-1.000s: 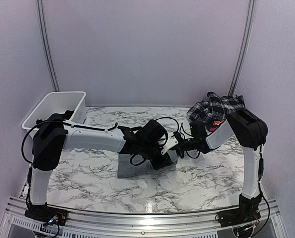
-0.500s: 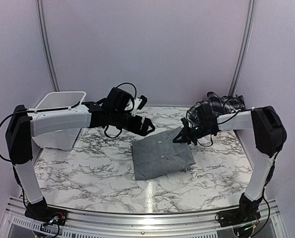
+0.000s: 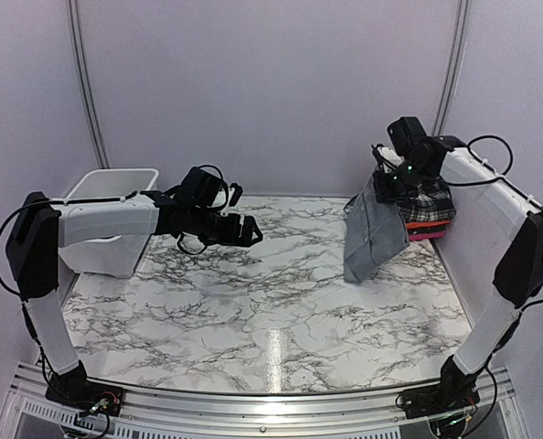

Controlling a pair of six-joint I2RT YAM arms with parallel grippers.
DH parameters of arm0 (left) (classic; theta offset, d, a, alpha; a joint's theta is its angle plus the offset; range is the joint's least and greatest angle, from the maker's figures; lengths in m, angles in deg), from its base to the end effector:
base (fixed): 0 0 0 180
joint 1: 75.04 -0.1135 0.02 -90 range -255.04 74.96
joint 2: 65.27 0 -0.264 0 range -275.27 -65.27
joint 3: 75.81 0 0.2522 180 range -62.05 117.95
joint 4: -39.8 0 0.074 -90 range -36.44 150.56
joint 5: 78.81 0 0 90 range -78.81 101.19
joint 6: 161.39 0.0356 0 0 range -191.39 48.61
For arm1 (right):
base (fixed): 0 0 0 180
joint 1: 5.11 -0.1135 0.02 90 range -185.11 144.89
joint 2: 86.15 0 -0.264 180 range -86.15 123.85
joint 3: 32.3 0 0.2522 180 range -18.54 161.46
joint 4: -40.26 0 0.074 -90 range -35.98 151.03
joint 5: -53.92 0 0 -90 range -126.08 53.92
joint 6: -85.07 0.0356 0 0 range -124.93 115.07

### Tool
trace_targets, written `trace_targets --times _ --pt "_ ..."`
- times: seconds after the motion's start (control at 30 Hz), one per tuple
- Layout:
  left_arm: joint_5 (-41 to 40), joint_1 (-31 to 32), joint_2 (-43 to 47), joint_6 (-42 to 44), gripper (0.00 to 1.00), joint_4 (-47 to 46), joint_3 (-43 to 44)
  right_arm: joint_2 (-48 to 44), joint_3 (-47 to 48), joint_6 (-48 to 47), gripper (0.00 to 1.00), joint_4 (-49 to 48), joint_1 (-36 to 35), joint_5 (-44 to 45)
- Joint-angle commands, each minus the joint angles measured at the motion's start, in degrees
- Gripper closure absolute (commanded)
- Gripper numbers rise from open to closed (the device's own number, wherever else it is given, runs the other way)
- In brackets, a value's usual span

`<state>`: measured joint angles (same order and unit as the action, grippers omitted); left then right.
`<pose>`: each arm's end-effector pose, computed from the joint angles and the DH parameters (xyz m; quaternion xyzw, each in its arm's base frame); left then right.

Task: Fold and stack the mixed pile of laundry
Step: Turn over the square-folded shirt at the center of the board.

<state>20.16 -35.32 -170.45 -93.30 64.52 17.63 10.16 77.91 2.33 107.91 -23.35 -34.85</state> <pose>0.3225 -0.2751 0.2521 0.1726 0.8739 -0.2900 0.3499 0.3409 0.1115 0.3481 -0.0876 0.9463 0.0587 0.3057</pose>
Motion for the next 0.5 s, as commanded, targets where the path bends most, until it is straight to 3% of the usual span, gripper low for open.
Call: trace_targets --times 0.0,0.23,0.47 --pt "-0.04 -2.77 2.10 -1.62 0.01 1.40 -1.11 4.01 11.22 -7.07 1.00 10.27 -6.05 20.37" --pt "-1.73 -7.43 4.53 -4.72 0.01 1.52 -3.90 16.67 14.23 -9.24 1.00 11.79 -19.13 28.40" --pt "-2.50 -10.77 8.99 -8.09 0.01 0.89 -9.31 30.42 18.03 -4.60 1.00 10.57 -31.84 19.71"
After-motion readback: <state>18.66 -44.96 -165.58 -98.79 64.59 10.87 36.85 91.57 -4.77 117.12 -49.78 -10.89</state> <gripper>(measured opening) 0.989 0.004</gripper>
